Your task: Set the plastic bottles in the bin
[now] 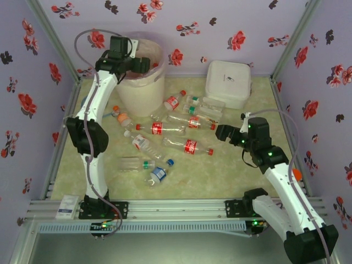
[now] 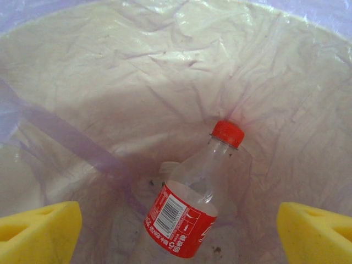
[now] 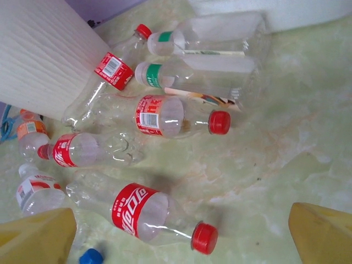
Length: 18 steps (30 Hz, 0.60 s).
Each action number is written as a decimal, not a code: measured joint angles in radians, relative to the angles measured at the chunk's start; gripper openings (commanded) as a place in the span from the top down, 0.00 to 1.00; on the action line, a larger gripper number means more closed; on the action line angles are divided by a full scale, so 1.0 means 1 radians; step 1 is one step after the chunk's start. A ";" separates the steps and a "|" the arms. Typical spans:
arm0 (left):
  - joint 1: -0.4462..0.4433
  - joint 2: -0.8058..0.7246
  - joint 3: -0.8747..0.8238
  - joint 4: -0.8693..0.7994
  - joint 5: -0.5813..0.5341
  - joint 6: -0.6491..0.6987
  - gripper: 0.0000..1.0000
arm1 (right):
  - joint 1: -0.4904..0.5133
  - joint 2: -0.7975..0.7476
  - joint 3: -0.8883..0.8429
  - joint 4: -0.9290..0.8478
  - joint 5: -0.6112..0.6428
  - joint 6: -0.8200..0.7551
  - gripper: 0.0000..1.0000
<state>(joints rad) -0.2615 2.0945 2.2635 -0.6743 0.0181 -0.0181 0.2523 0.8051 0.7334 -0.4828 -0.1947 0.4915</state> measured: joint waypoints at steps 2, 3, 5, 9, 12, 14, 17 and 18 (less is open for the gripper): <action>0.000 -0.005 0.002 -0.001 0.000 0.000 0.07 | 0.000 -0.004 -0.009 -0.006 -0.002 0.075 0.01; 0.000 -0.010 0.002 0.000 0.000 0.000 0.07 | 0.000 -0.011 -0.021 -0.007 -0.004 0.119 0.01; 0.000 -0.023 0.002 -0.001 0.001 0.000 0.07 | 0.000 -0.029 -0.060 -0.008 -0.008 0.215 0.02; 0.000 -0.063 0.025 -0.026 0.010 0.012 0.07 | 0.016 -0.090 -0.211 0.042 -0.018 0.452 0.08; 0.000 -0.117 0.039 -0.055 0.012 0.031 0.06 | 0.057 -0.146 -0.343 0.111 -0.013 0.634 0.12; -0.005 -0.171 0.036 -0.074 0.011 0.043 0.06 | 0.095 -0.180 -0.412 0.150 0.004 0.742 0.13; -0.029 -0.293 -0.023 -0.080 0.007 0.059 0.06 | 0.155 -0.203 -0.471 0.209 0.040 0.861 0.13; -0.046 -0.343 -0.060 -0.081 0.007 0.063 0.06 | 0.174 -0.202 -0.480 0.231 0.052 0.894 0.13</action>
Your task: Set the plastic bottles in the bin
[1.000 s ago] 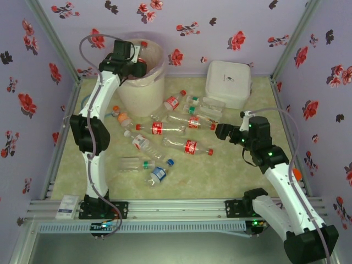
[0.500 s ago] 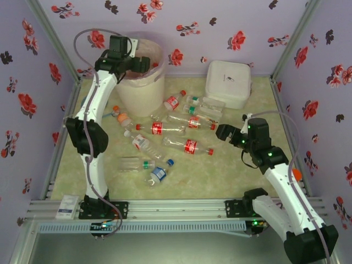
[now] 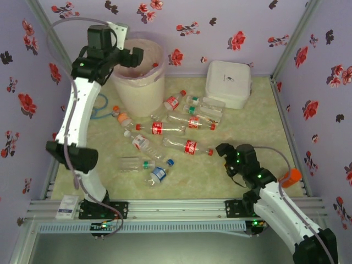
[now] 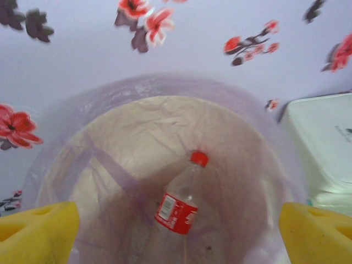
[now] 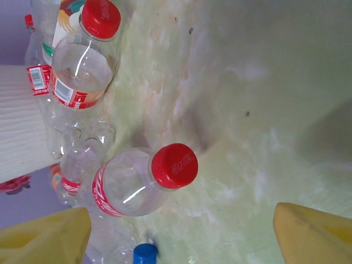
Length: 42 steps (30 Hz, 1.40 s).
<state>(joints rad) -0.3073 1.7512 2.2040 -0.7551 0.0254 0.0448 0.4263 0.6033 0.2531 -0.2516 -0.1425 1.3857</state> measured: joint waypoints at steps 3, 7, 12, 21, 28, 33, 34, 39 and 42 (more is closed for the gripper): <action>-0.074 -0.150 -0.140 0.009 -0.011 0.013 0.06 | 0.047 0.034 -0.006 0.066 0.029 0.066 0.12; -0.181 -0.319 -0.391 0.046 -0.029 0.016 0.06 | 0.101 0.139 -0.006 0.169 0.047 0.119 0.09; -0.258 -0.439 -0.695 0.093 -0.045 -0.013 0.02 | 0.159 0.335 -0.005 0.309 0.053 0.167 0.06; -0.372 -0.516 -1.020 0.172 -0.052 -0.117 0.00 | 0.197 0.499 0.040 0.460 0.127 0.190 0.04; -0.390 -0.618 -1.153 0.227 -0.053 -0.171 0.00 | 0.197 0.527 0.041 0.480 0.209 0.195 0.10; -0.393 -0.636 -1.159 0.254 -0.060 -0.190 0.00 | 0.197 0.575 0.048 0.500 0.227 0.197 0.18; -0.393 -0.636 -1.159 0.257 -0.060 -0.193 0.00 | 0.197 0.583 0.051 0.499 0.227 0.196 0.20; -0.394 -0.631 -1.159 0.283 -0.061 -0.205 0.00 | 0.197 0.640 0.056 0.556 0.232 0.196 0.34; -0.395 -0.625 -1.160 0.296 -0.061 -0.210 0.00 | 0.197 0.648 0.056 0.576 0.234 0.196 0.41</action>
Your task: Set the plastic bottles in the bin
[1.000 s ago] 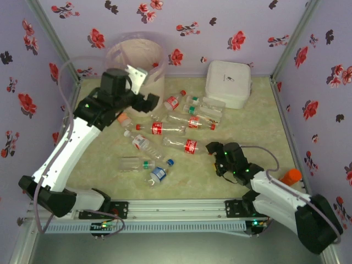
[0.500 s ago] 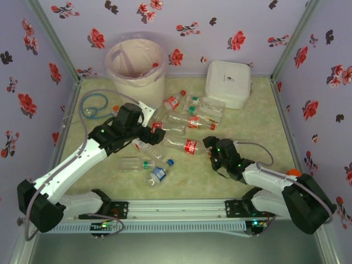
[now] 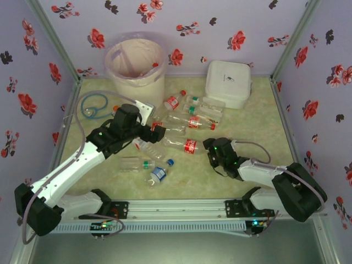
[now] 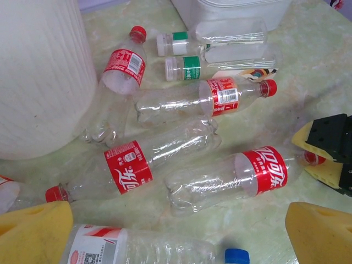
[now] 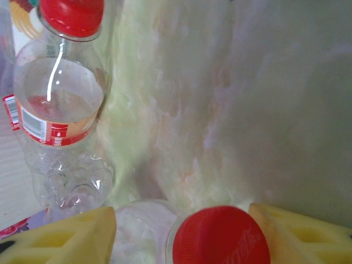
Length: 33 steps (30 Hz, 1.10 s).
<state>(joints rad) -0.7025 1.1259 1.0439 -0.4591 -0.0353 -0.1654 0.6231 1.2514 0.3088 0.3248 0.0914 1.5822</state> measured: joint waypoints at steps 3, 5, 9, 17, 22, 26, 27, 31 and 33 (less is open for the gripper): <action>0.000 0.002 -0.002 0.008 -0.001 -0.003 0.00 | 0.000 0.000 0.000 0.011 0.006 0.000 0.46; 0.000 0.002 -0.004 0.016 -0.003 -0.006 0.00 | 0.000 -0.002 0.000 0.013 0.011 0.000 0.50; 0.000 0.002 -0.014 0.033 -0.006 -0.012 0.00 | 0.000 -0.016 0.000 0.014 0.027 -0.002 0.60; 0.000 0.002 -0.026 0.041 -0.007 -0.017 0.00 | -0.007 -0.074 0.013 -0.010 0.060 -0.027 0.68; 0.000 0.002 -0.028 0.043 -0.007 -0.017 0.00 | -0.016 -0.086 0.029 -0.032 0.060 -0.048 0.36; 0.000 0.003 -0.032 0.056 -0.007 -0.018 0.00 | -0.016 -0.061 0.041 -0.031 0.051 -0.048 0.32; 0.000 0.002 -0.032 0.056 -0.007 -0.018 0.00 | -0.016 -0.049 0.042 -0.029 0.050 -0.048 0.31; 0.000 0.002 -0.033 0.060 -0.007 -0.018 0.00 | -0.016 0.024 0.045 0.004 0.039 -0.044 0.31; 0.000 0.002 -0.034 0.063 -0.007 -0.018 0.00 | -0.016 0.063 0.048 0.023 0.037 -0.044 0.31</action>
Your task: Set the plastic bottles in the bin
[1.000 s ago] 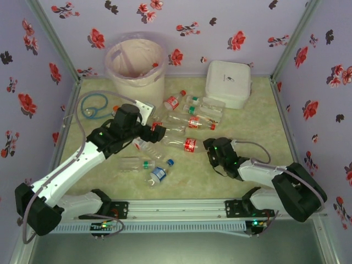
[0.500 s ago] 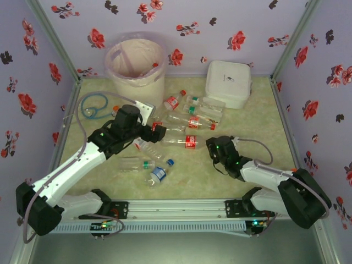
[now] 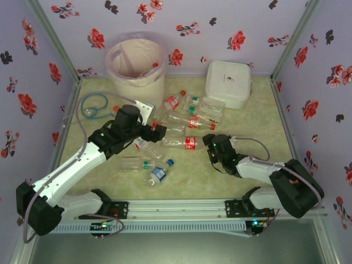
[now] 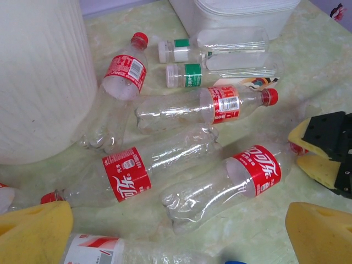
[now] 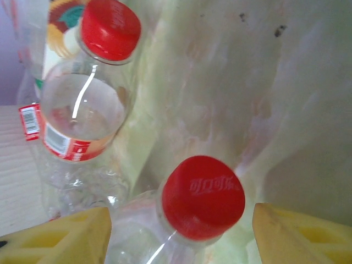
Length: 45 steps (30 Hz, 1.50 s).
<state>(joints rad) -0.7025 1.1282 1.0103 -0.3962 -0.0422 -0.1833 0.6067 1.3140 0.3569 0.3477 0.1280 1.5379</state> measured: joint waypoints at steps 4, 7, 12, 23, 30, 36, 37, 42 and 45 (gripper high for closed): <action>0.000 0.000 0.000 0.000 0.000 0.000 0.00 | 0.000 0.075 0.037 0.038 0.000 -0.002 0.35; 0.000 0.000 -0.001 0.000 0.000 0.000 0.00 | -0.003 0.143 0.066 0.086 -0.002 -0.004 0.39; 0.000 0.000 -0.016 0.004 0.000 0.000 0.00 | -0.005 0.183 0.076 0.120 -0.007 -0.006 0.50; 0.000 0.000 -0.019 0.004 -0.003 0.001 0.00 | -0.048 0.218 0.097 0.172 -0.023 -0.009 0.72; -0.003 0.005 -0.018 0.006 0.005 0.000 0.00 | -0.113 0.088 0.097 0.135 -0.027 -0.029 0.84; -0.060 0.071 0.002 0.040 0.046 0.001 0.00 | -0.162 -0.163 0.103 -0.010 -0.023 -0.151 1.00; -0.074 0.089 0.009 0.049 0.057 0.001 0.00 | -0.168 -0.203 0.111 -0.043 -0.023 -0.200 1.00; -0.143 0.182 0.052 0.097 0.122 0.005 0.00 | -0.184 -0.337 0.187 -0.184 -0.066 -0.509 1.00; -0.175 0.238 0.078 0.147 0.173 0.005 0.00 | -0.188 -0.361 0.251 -0.250 -0.151 -0.687 1.00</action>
<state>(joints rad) -0.8780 1.3659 1.0882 -0.2493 0.1310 -0.1783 0.4187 0.9527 0.6075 0.0978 -0.0231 0.8513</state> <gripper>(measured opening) 0.997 0.320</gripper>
